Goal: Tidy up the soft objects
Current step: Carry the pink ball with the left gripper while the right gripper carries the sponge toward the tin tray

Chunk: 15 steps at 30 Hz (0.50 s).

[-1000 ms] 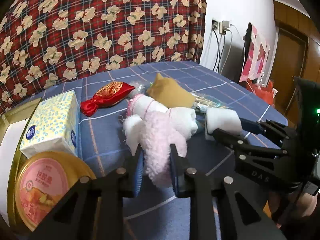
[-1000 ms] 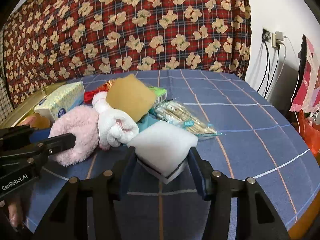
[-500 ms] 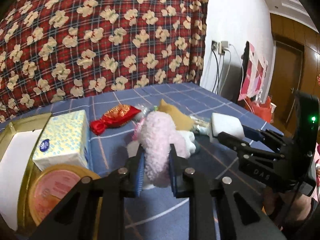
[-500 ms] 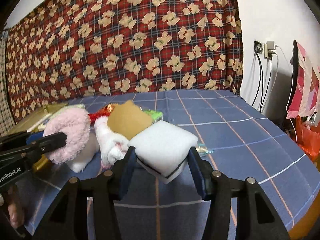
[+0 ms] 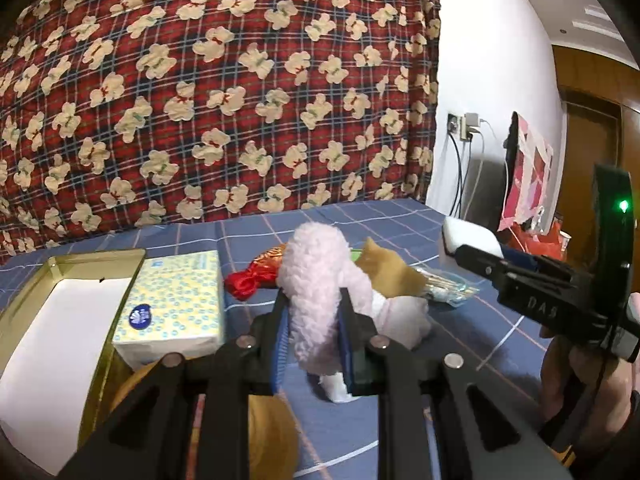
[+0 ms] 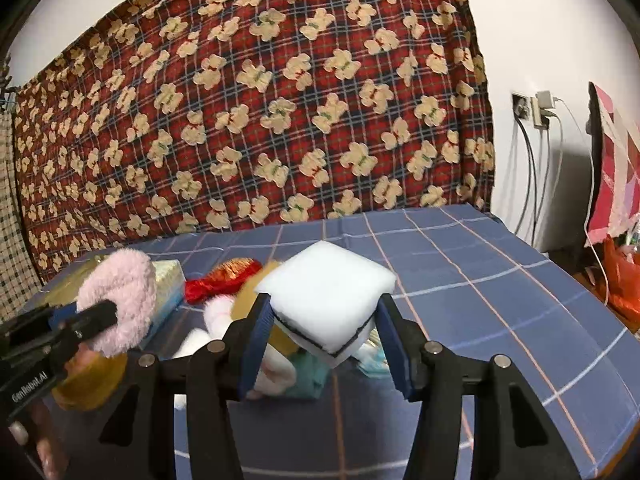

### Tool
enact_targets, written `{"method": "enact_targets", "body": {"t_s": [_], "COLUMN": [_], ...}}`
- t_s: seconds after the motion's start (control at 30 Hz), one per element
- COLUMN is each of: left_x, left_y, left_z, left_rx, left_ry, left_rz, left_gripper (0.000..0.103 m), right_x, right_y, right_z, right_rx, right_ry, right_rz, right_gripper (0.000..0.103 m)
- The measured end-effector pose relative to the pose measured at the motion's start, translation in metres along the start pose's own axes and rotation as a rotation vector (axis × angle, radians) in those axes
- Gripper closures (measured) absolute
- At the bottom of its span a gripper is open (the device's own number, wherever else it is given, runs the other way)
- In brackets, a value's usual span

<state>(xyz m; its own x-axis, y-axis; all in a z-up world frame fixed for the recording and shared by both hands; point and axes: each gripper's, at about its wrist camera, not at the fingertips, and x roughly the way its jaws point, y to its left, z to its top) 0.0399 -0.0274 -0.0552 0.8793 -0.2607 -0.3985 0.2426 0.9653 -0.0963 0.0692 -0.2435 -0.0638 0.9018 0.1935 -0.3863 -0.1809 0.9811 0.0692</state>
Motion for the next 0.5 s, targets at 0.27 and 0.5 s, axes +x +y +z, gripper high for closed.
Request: {"method": "enact_targets", "body": {"t_s": [0.27, 0.5], "left_x": [-0.005, -0.013], "left_y": [0.017, 0.032], "left_z": [-0.005, -0.006], "left_rx": [-0.020, -0.026], "left_ry": [-0.021, -0.053], "left_rz": [0.055, 0.108], "left_gripper": [0.083, 0.084], "right_x": [0.010, 0.016], "right_y": [0.025, 0.043], "right_z": [0.005, 0.004], "right_rx": [-0.028, -0.043], "right_ry": [-0.028, -0.047], "right_rz": [0.019, 0.035], "right_gripper": [0.048, 0.048]}}
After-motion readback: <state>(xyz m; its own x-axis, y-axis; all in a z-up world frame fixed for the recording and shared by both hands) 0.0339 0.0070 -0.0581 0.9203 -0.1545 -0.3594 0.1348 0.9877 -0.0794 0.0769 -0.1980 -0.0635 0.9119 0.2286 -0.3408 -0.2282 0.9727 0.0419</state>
